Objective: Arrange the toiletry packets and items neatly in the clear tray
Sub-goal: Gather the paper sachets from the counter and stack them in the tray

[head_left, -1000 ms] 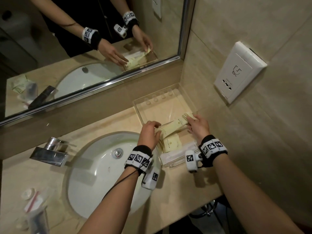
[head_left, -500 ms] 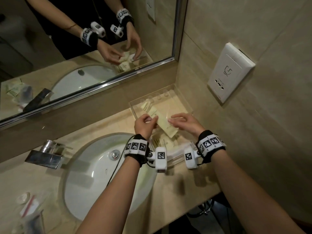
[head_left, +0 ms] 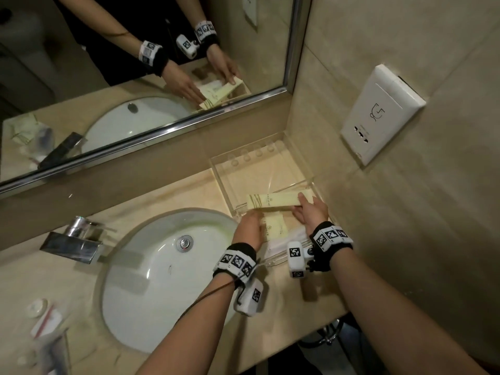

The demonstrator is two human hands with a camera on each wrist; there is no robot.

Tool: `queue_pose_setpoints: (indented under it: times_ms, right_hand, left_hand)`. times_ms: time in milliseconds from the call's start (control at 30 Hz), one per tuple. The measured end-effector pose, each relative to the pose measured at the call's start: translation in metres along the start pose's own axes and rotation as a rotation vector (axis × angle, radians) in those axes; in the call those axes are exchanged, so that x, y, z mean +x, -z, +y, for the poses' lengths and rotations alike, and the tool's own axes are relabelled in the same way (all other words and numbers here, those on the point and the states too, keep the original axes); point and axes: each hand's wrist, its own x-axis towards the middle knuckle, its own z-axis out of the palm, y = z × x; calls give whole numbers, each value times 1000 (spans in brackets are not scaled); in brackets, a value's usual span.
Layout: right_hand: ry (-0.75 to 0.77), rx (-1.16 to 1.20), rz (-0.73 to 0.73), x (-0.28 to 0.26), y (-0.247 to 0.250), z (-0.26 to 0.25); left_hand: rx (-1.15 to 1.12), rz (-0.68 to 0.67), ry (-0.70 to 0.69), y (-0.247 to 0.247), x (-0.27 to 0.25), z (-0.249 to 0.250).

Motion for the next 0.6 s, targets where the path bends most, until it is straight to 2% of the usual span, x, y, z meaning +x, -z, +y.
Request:
queue_pose_setpoints:
  times_ms: [133,333,433,600]
  right_hand:
    - [5,-110,83,10,-5,-1]
    - [6,-291,148,23,-6,7]
    - [-25,-373,88,27,-12,11]
    - [69,-523,10,33,-22,13]
  left_hand:
    - [239,-159,-26,-9,-5,-10]
    - [321,-173,-53,-5,-5,-15]
    - [295,-132,-26,0,-2,-17]
    - [217,44,-55,1,-1,-24]
